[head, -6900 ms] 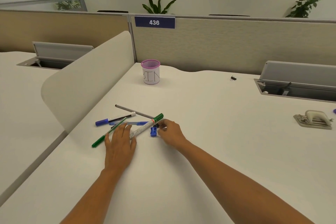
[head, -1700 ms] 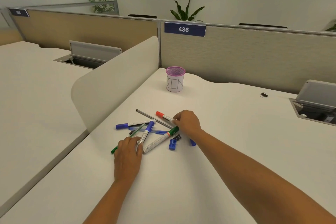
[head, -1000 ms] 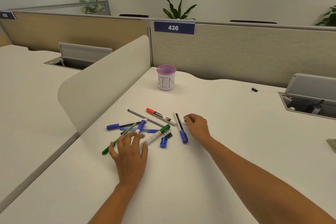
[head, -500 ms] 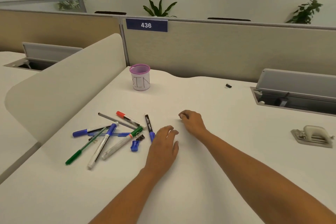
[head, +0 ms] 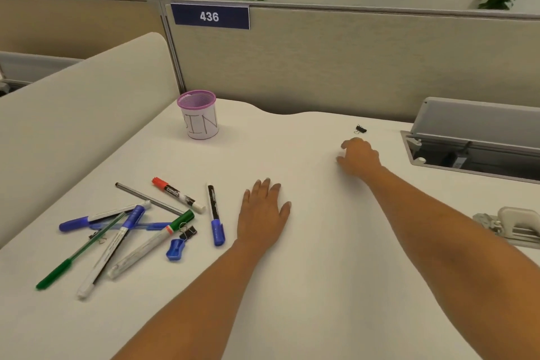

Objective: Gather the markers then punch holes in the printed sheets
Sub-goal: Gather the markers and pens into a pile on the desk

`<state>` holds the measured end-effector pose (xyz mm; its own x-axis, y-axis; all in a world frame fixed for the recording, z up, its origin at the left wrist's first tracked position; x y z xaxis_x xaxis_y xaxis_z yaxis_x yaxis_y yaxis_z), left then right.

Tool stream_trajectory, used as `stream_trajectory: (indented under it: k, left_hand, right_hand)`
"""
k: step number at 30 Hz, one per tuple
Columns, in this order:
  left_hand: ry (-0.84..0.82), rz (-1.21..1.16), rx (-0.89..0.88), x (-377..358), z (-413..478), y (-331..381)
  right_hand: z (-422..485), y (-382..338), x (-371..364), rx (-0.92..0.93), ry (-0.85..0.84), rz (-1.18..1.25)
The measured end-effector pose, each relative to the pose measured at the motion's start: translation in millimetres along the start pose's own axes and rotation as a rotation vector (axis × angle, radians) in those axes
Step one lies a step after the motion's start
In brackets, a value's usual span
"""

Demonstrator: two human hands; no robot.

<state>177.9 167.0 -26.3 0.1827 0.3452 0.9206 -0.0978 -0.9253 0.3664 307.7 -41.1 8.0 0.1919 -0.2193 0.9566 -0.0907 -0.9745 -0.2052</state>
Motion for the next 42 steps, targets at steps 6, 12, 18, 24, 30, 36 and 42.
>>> stream_trajectory:
  k: [6, 12, 18, 24, 30, 36, 42]
  left_hand:
    - [0.071, 0.041, 0.034, -4.5, 3.6, -2.4]
    - [0.083, 0.037, 0.040, -6.0, 5.2, -3.1]
    - [0.066, 0.041, 0.033, -5.4, 3.0, -1.4]
    - [0.040, 0.022, 0.046, -3.9, 1.7, -0.7]
    - [0.021, -0.087, 0.034, 4.4, -10.2, -1.6]
    - [0.209, -0.137, 0.016, 33.5, -48.9, -23.9]
    - [0.339, -0.074, 0.191, 59.4, -92.7, -93.6]
  right_hand:
    - [48.7, 12.7, 4.7, -0.013, 0.004, 0.065]
    - [79.1, 22.2, 10.7, -0.083, 0.004, 0.087]
    - [70.2, 13.6, -3.4, 0.008, 0.043, 0.213]
    - [25.7, -29.3, -27.5, 0.245, 0.031, 0.286]
    - [-33.3, -89.3, -46.5, 0.435, -0.094, 0.323]
    - [-80.4, -139.0, -65.5, 0.476, -0.164, 0.439]
    - [-114.0, -195.8, -84.9, 0.499, -0.224, 0.459]
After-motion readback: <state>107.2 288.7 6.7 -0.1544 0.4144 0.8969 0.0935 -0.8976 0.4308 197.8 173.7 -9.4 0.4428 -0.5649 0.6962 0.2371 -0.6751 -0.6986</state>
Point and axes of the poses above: each hand's wrist, its own z-axis towards the middle knuckle, its own x-axis out of the back of the hand, y = z × x, the point moved 4 cm from there along z, towards the middle knuckle, and after that the axes turned 12 degrees about -y, right-handed, at the moved point
